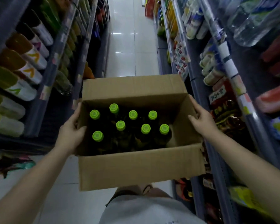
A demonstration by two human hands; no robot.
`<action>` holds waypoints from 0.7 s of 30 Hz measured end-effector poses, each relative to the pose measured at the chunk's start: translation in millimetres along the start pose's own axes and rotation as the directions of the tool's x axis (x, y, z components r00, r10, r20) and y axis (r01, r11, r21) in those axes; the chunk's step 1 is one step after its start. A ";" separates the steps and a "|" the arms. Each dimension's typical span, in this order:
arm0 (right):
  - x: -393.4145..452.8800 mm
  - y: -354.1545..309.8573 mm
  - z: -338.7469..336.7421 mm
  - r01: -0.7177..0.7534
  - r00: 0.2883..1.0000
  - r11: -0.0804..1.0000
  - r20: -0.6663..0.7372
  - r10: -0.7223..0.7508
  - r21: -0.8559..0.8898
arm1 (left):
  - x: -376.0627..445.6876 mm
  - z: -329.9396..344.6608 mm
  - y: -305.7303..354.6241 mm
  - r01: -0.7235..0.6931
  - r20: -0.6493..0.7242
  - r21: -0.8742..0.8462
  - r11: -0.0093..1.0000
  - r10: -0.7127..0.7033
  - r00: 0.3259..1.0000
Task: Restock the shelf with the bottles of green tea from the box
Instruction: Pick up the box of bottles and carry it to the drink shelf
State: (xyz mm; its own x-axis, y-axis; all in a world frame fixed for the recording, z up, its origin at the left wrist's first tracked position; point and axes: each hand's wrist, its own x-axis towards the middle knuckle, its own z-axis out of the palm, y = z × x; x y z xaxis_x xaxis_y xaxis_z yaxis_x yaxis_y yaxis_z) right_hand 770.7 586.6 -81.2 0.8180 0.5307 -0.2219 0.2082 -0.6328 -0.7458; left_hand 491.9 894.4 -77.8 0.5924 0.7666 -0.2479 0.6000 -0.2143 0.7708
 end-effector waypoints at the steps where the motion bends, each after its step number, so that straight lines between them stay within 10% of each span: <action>1: 12.5 -4.6 1.8 -0.006 1.000 1.000 0.000 0.006 0.009 | 16.7 1.8 2.5 -0.009 0.008 0.008 1.000 0.009 1.000; 21: 249.0 1.0 33.2 -0.083 0.994 0.994 -0.064 0.088 0.077 | 266.4 74.6 26.6 0.044 0.017 -0.031 0.999 -0.044 0.999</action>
State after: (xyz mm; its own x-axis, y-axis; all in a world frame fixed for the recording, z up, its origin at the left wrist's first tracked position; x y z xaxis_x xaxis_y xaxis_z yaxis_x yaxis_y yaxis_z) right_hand 956.8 736.9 -158.1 0.8657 0.4359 -0.2459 0.0978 -0.6293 -0.7710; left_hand 705.8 1047.7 -167.1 0.5745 0.7651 -0.2909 0.6086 -0.1616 0.7768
